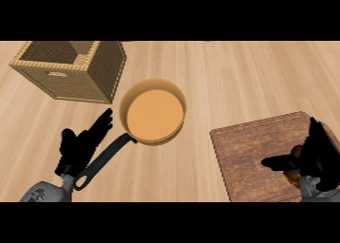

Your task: Pick the sweet potato from the cutting board and place it in the pot

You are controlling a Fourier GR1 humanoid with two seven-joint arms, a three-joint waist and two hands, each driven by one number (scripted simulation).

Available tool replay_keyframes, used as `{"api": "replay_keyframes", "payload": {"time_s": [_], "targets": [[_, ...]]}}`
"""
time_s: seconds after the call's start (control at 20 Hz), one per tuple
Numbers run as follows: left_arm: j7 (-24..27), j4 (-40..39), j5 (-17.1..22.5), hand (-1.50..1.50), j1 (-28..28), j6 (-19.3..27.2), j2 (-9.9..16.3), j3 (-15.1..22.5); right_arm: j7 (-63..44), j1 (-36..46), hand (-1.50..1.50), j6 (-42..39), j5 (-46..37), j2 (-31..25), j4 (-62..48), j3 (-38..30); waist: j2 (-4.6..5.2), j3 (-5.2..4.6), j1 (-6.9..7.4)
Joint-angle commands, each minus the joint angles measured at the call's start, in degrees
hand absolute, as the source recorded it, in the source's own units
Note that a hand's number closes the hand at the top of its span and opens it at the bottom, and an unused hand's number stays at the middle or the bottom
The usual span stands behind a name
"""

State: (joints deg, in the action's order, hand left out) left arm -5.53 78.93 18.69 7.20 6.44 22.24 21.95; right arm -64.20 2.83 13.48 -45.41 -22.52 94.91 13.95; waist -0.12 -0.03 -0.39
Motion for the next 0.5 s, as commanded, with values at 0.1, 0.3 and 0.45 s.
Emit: {"api": "replay_keyframes", "payload": {"time_s": [0.1,0.3,0.45], "targets": [[0.99,-0.21,-2.94,0.00,-1.30,-0.47,-2.58,-0.98,-3.14,-9.88,-1.50,-0.98,-5.86,-0.34,9.18,-0.75,0.00,0.01,-0.07],[-0.68,1.85,-3.70,0.00,-3.44,-2.73,-2.46,-3.41,3.14,-11.18,-1.50,-2.25,-1.70,0.41,8.66,-6.49,0.06,0.03,0.25],[5.14,-6.82,-4.10,0.00,-1.62,-4.85,-3.96,-4.74,8.98,-14.03,-1.50,1.48,2.20,2.28,11.59,-6.71,0.13,0.02,-0.16]]}}
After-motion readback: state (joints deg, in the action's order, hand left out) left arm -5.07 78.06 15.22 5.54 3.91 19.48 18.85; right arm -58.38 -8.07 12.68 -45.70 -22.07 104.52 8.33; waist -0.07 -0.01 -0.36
